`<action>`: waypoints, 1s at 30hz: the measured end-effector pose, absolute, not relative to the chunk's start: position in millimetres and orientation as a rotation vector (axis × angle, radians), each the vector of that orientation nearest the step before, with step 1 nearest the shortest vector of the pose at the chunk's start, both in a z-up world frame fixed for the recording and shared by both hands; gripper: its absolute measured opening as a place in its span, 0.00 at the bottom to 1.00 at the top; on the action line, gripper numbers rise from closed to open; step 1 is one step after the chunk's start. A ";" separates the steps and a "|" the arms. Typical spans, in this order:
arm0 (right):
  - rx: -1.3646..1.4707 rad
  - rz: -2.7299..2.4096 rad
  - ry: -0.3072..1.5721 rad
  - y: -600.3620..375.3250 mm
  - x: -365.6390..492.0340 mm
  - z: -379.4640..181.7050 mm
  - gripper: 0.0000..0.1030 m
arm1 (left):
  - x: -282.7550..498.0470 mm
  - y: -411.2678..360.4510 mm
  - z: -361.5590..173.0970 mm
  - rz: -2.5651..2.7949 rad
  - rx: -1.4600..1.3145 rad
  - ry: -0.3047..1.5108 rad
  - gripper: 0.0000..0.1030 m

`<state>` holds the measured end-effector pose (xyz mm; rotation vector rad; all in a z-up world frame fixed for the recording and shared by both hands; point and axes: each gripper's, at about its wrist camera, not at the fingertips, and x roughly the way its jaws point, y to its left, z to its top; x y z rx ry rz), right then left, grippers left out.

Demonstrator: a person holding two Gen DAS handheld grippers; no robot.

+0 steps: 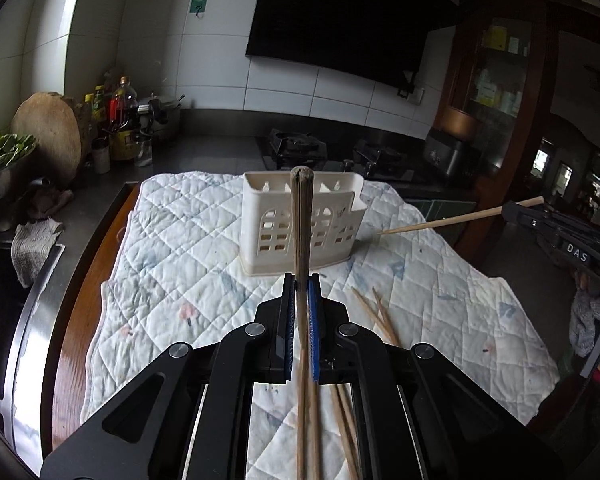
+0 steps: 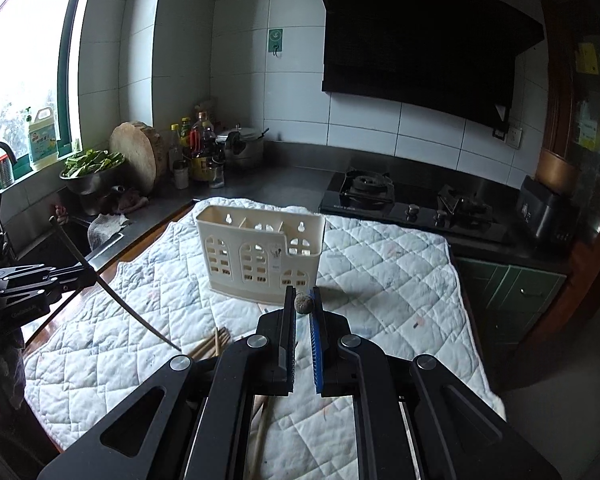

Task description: Organize utensils

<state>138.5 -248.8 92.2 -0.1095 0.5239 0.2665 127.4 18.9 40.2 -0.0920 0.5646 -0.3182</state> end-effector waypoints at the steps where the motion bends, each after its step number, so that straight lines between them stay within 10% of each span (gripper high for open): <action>1: -0.108 0.272 0.523 -248.8 143.9 98.8 0.06 | 130.8 17.4 48.4 -0.323 -0.086 0.551 0.05; 14: -0.170 0.320 0.633 -232.8 218.6 131.2 0.06 | 198.4 16.1 138.9 -0.238 -0.120 0.336 0.05; 30: -0.180 0.329 0.805 -214.0 283.5 102.7 0.06 | 290.4 13.5 71.5 -0.214 -0.131 0.573 0.05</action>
